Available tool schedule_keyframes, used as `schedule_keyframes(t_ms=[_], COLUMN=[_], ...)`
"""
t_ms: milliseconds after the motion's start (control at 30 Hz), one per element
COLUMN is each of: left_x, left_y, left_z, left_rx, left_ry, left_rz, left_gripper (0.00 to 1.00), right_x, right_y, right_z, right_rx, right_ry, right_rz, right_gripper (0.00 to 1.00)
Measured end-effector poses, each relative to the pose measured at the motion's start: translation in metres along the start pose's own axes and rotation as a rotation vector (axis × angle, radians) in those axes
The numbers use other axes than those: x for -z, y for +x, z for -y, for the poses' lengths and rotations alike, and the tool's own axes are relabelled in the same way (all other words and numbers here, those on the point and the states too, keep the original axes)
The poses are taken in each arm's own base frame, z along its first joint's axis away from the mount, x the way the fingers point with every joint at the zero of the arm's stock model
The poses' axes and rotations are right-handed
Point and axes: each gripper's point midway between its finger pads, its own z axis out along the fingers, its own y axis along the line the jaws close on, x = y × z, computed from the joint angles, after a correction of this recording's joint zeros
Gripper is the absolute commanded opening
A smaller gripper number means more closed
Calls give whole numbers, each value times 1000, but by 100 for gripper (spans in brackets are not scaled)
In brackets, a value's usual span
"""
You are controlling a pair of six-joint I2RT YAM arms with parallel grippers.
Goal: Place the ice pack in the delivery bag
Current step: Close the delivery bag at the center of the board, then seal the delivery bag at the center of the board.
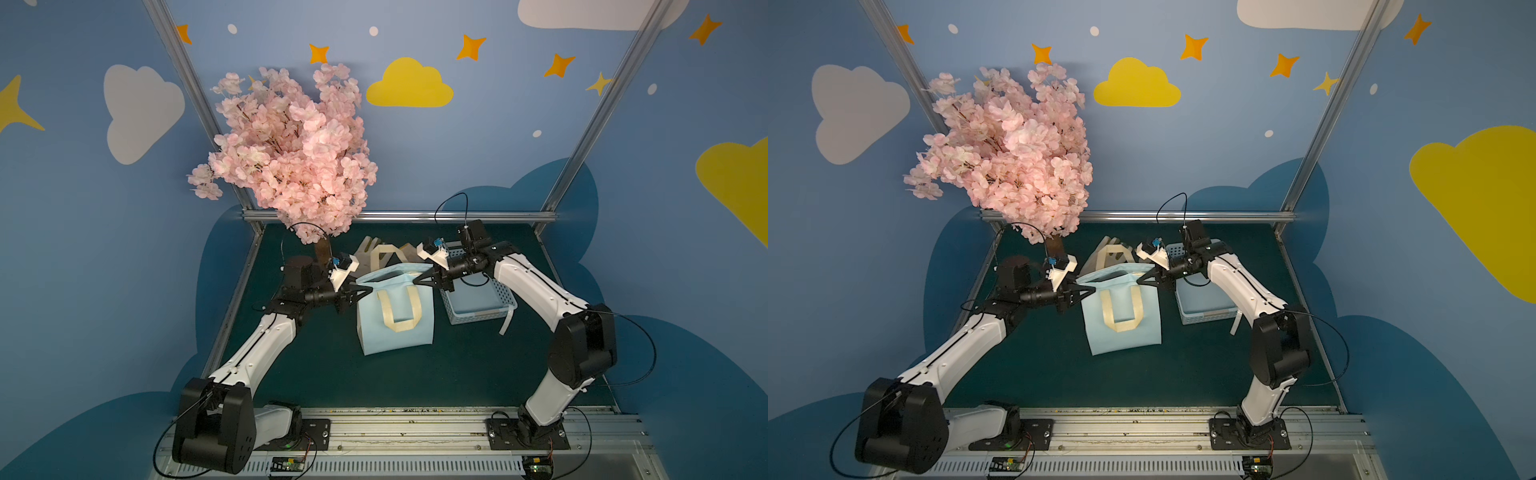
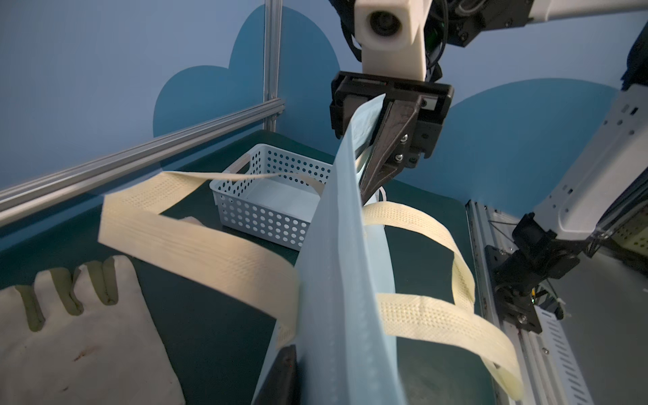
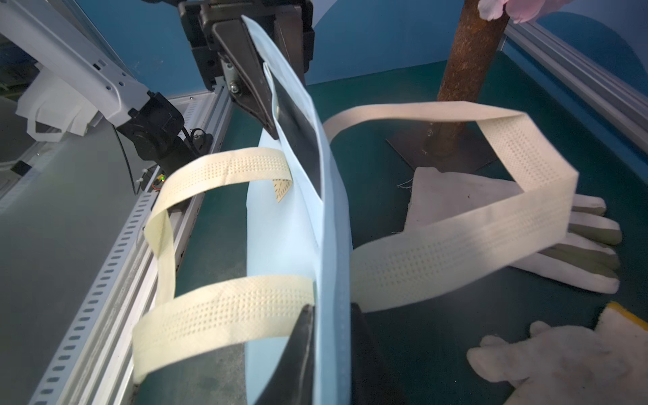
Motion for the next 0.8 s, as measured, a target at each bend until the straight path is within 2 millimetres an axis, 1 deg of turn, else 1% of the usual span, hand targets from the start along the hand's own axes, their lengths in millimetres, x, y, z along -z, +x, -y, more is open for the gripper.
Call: schedule_keyframes(t_ms=[67, 133, 167, 267, 333, 400, 467, 567, 633, 733, 800], left_x=[-1, -1, -1, -1, -1, -1, -1, -1, -1, -1, -1], left_y=[-1, 0, 1, 1, 2, 3, 3, 4, 4, 5, 5], left_z=[0, 1, 2, 4, 4, 5, 5, 5, 5, 4, 3], left_rx=[-6, -11, -12, -20, -24, -28, -31, -39, -45, -55, -62], left_ry=[11, 23, 28, 36, 38, 40, 40, 40, 39, 35, 32], left_rz=[-4, -9, -11, -13, -14, -17, -18, -20, -22, -23, -24], left_gripper=[4, 3, 3, 3, 3, 3, 3, 3, 3, 3, 3], right_x=[1, 4, 6, 15, 22, 31, 40, 49, 50, 40, 28], right_y=[1, 0, -1, -11, -21, -37, -55, -82, -97, -117, -124], right_z=[1, 2, 2, -2, -8, -13, -18, -26, -30, -33, -30], right_rx=[-5, -13, -12, -6, 0, 10, 24, 42, 63, 102, 113], right_ry=[4, 14, 21, 44, 60, 80, 102, 121, 130, 144, 161], right_rz=[-1, -3, -3, 4, 16, 36, 60, 100, 109, 99, 77], right_gripper=[45, 53, 58, 70, 75, 75, 72, 60, 50, 42, 35])
